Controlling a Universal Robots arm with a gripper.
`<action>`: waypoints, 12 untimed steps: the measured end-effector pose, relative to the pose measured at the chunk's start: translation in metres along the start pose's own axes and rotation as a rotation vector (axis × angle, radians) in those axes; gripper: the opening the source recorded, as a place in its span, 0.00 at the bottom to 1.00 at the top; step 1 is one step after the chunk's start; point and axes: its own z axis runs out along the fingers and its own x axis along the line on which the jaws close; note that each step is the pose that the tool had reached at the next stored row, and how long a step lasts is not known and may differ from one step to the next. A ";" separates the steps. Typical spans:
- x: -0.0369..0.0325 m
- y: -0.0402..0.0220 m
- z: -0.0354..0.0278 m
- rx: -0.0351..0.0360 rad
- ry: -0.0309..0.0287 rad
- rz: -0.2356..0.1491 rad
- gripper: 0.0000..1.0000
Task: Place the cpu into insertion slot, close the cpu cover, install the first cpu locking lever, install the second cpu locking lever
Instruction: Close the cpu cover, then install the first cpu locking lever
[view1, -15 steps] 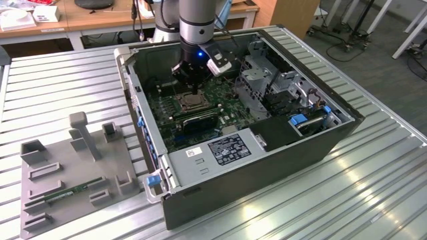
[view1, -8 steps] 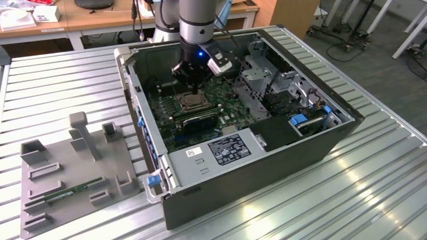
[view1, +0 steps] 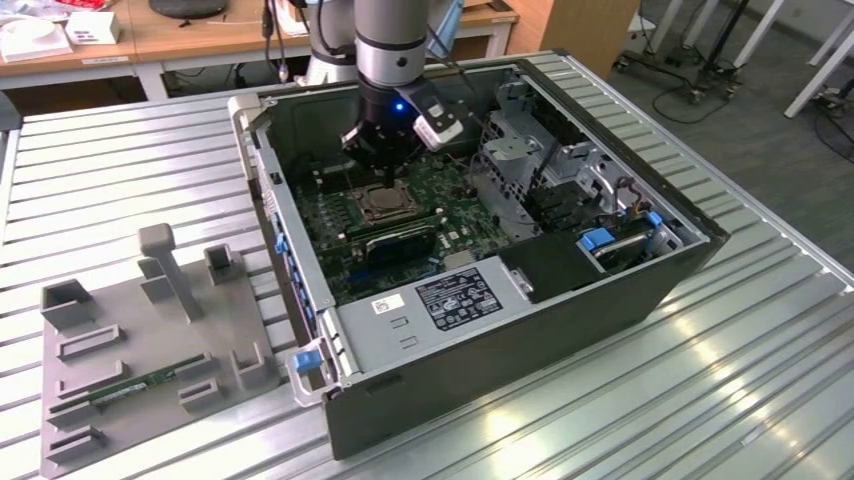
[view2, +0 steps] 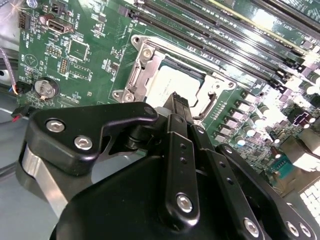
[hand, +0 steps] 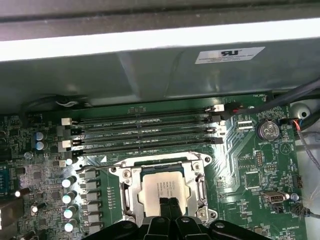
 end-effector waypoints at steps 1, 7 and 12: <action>0.0015 -0.0002 -0.0001 -0.0004 -0.0029 0.000 0.11; 0.0036 -0.0013 -0.0001 -0.0019 -0.0123 -0.009 0.11; 0.0039 -0.0019 0.0009 -0.0020 -0.0127 -0.011 0.11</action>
